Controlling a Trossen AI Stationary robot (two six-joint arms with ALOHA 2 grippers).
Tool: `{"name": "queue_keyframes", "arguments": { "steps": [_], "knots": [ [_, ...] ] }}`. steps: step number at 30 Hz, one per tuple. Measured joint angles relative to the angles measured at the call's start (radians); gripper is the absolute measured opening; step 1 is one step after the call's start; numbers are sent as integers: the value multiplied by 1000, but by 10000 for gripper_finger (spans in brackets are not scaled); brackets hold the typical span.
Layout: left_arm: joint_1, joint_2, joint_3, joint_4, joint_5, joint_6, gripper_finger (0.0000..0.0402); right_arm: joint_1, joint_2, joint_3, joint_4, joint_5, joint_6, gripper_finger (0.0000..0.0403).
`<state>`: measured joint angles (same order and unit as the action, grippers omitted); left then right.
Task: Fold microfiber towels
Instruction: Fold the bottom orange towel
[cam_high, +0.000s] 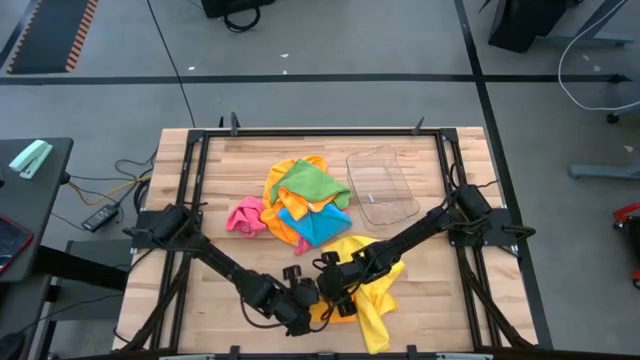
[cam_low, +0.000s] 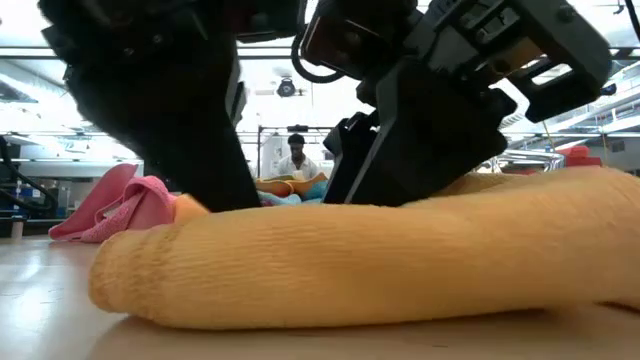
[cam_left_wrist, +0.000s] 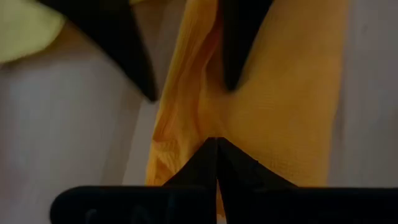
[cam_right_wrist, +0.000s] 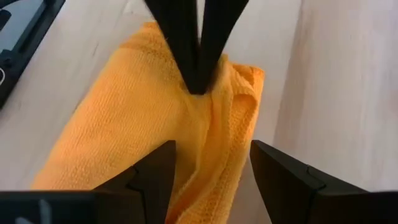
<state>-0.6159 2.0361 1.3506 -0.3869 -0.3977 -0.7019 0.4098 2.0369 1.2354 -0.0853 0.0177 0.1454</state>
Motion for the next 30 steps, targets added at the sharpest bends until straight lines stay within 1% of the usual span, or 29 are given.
{"name": "queue_keyframes", "arguments": {
  "steps": [5,10,13,18,23,25,30],
  "knots": [
    [-1,-3,0,-33,-1,-26,6,0,0,0,-2,0,-7,216],
    [-1,-28,0,-31,-1,-26,28,1,0,0,-3,0,-15,216],
    [-2,-53,0,-30,-1,-23,33,1,0,0,-4,0,-15,216],
    [-8,-85,0,-16,-1,-20,21,1,0,0,-4,0,-15,216],
    [-17,-69,2,24,-3,-20,13,1,0,0,-3,0,-16,216],
    [-22,-53,0,29,-7,-19,23,1,0,0,-3,1,-15,216],
    [-29,-37,0,86,-10,-2,74,0,0,0,-3,1,9,216]
  ]
}}
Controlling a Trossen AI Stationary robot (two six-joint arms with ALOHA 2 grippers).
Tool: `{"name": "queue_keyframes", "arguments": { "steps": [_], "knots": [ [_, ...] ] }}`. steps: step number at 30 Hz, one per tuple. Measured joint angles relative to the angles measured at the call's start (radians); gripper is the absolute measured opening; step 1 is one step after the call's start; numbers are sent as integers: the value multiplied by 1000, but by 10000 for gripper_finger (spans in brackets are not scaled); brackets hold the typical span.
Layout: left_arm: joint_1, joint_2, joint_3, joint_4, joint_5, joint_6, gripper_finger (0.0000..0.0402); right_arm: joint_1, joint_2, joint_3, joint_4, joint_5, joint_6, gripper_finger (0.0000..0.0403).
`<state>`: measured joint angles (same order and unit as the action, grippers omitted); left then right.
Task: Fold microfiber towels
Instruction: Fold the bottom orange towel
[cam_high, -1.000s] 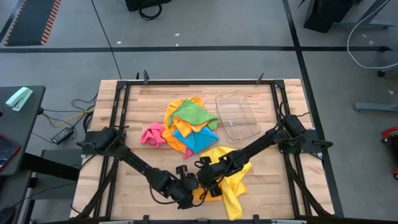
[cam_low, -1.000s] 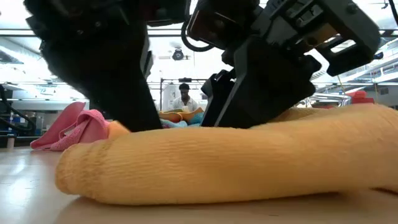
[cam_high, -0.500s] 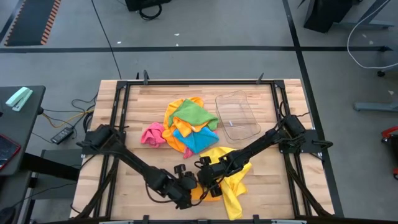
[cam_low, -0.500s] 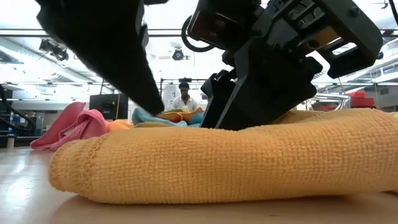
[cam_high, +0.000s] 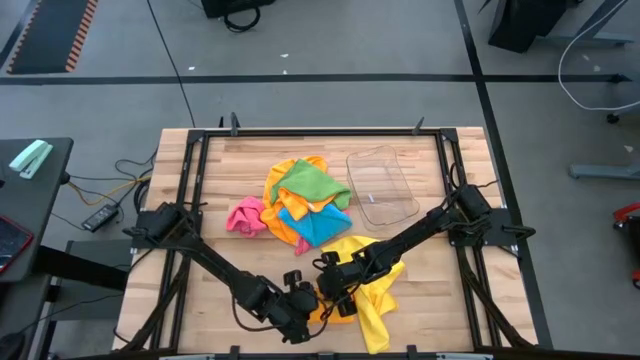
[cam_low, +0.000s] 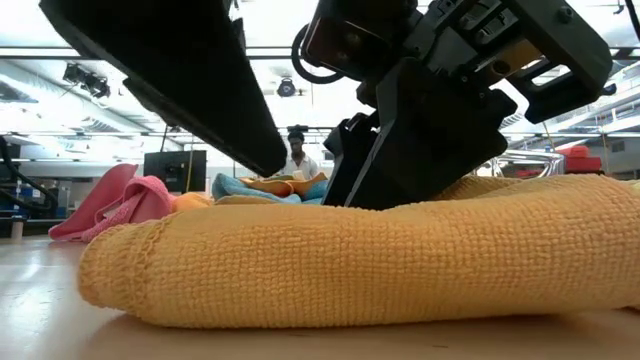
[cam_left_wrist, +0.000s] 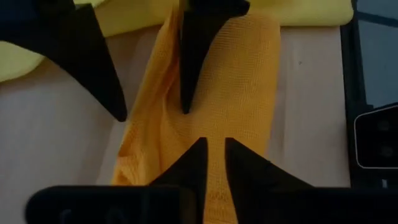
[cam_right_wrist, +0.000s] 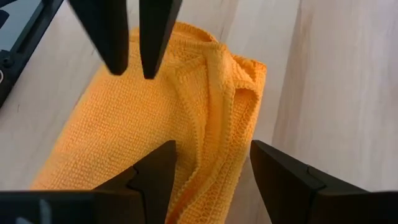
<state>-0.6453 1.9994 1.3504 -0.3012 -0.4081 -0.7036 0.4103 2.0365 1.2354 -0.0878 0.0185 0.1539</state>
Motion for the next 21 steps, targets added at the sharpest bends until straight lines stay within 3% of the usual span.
{"name": "queue_keyframes", "arguments": {
  "steps": [5,10,17,21],
  "knots": [
    [5,29,2,1,10,40,102,0,0,0,0,0,-1,216],
    [21,51,0,-71,-3,30,105,0,0,0,6,0,-8,216],
    [23,49,0,-47,-62,30,110,6,0,0,7,0,-12,216],
    [23,49,0,-52,-62,30,142,10,0,0,8,0,-16,216]
  ]
}}
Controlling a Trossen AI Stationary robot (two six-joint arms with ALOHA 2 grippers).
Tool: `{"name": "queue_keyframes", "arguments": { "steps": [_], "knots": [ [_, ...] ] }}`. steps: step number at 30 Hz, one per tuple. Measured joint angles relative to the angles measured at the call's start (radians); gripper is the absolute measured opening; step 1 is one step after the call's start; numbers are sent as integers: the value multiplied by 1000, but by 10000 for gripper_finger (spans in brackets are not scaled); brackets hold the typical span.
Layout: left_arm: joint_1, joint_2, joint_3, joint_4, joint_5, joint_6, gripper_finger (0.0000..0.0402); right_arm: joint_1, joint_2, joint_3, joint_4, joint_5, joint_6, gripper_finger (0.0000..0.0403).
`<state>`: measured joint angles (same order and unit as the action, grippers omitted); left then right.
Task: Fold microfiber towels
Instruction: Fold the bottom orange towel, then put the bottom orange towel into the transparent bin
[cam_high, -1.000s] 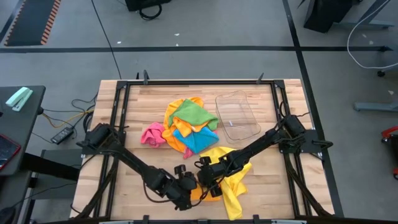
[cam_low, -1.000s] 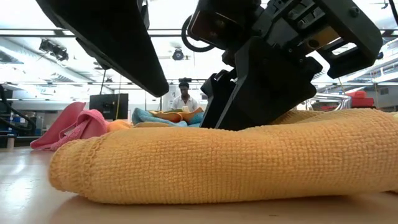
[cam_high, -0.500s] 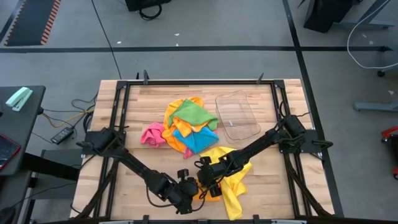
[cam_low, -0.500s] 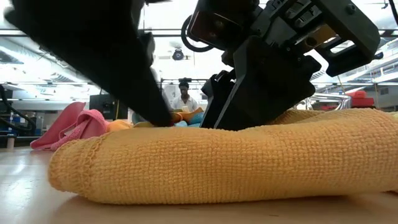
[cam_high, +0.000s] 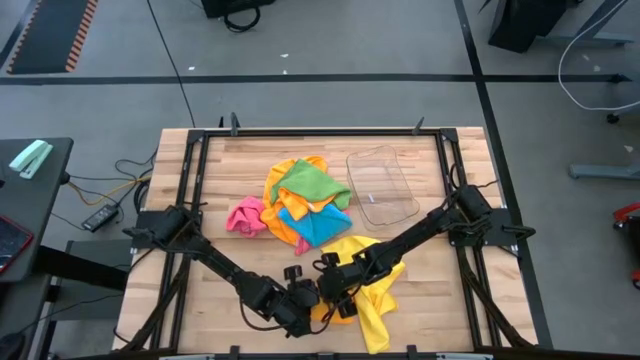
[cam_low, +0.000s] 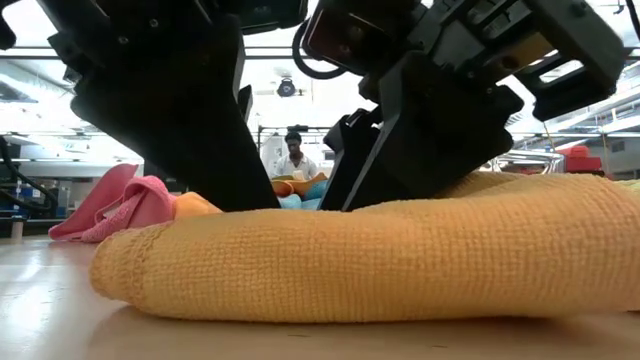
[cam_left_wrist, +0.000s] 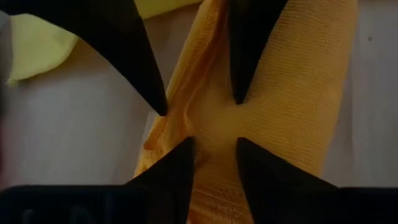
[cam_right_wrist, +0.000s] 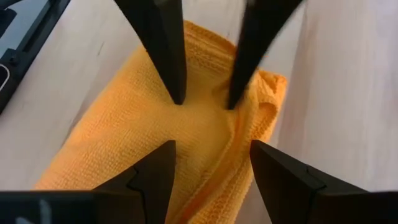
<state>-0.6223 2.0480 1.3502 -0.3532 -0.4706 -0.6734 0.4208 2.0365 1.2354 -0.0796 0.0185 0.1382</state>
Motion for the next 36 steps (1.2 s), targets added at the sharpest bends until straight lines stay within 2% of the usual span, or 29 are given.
{"name": "queue_keyframes", "arguments": {
  "steps": [7,11,18,25,31,36],
  "knots": [
    [7,-2,0,-113,-29,-54,231,1,0,0,0,0,-1,216],
    [13,-2,0,-148,-35,-81,256,1,0,0,0,0,-1,216],
    [12,-19,2,-92,-34,-75,244,-3,-6,0,-13,0,-14,216],
    [10,-25,1,-90,-27,-74,225,-41,-95,-1,-151,7,-16,216],
    [10,-25,1,-80,-23,-74,213,-53,-129,-1,-176,-88,209,216],
    [2,-25,1,-59,-22,-75,204,-16,-96,0,-156,-34,413,220]
  ]
}}
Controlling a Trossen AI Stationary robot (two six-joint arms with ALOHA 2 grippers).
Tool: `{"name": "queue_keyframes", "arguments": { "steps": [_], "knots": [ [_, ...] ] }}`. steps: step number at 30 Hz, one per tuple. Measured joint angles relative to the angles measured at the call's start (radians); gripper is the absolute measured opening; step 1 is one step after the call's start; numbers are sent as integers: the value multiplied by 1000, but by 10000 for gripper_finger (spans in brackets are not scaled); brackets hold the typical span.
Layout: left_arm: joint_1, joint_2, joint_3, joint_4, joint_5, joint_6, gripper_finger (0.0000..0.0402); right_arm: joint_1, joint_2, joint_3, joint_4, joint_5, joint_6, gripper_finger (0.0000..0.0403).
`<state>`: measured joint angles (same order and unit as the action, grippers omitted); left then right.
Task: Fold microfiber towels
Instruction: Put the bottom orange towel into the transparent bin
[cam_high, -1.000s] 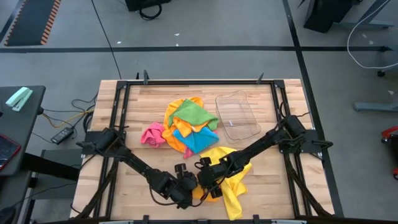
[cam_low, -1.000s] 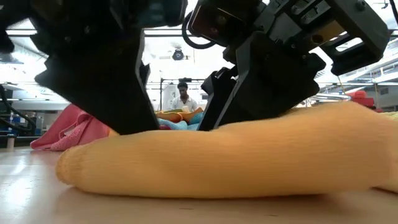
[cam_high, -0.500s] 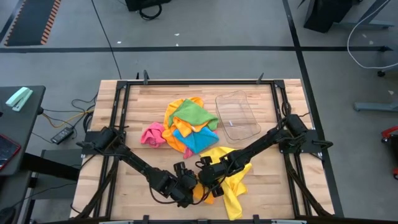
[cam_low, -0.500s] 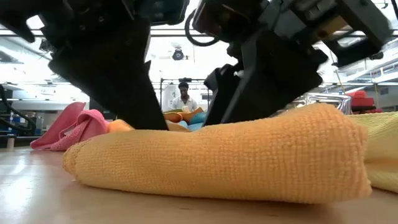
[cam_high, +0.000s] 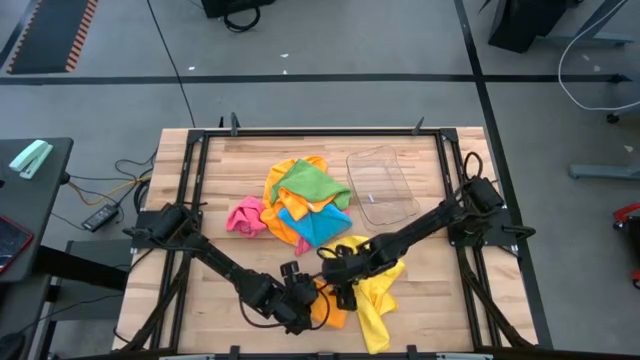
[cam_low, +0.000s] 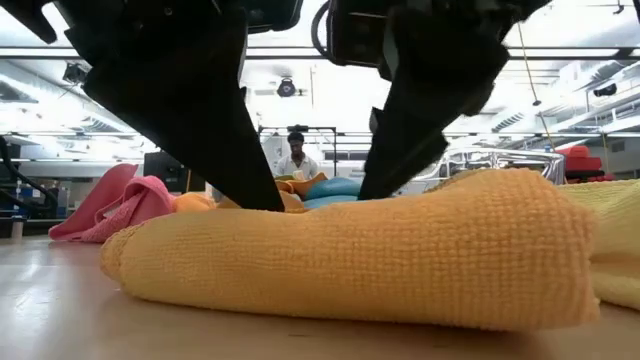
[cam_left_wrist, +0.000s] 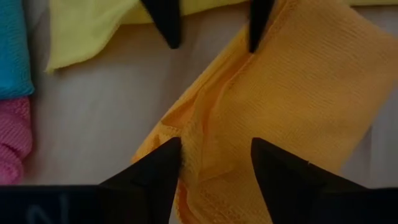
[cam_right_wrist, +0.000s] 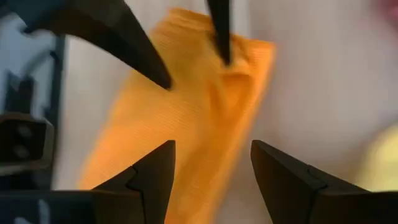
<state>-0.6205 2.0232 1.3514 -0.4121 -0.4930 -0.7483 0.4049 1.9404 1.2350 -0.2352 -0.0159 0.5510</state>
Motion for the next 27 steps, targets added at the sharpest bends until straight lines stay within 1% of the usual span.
{"name": "queue_keyframes", "arguments": {
  "steps": [4,9,13,16,18,20,25,27],
  "knots": [
    [-1,0,0,5,1,0,198,20,30,0,22,17,98,231],
    [0,0,-1,17,9,0,191,32,86,-1,40,43,109,241],
    [0,0,-1,23,12,-4,187,32,106,2,46,45,110,237],
    [-1,0,-1,27,13,-6,187,32,117,2,49,45,104,223],
    [-1,0,-1,27,13,-15,186,31,119,2,52,43,94,201],
    [-1,0,-1,28,13,-28,183,34,119,1,62,45,68,168],
    [-1,-4,-1,19,14,-40,175,40,124,0,98,44,39,52],
    [-1,-25,-1,-14,18,-41,173,43,125,0,102,33,36,19]
  ]
}}
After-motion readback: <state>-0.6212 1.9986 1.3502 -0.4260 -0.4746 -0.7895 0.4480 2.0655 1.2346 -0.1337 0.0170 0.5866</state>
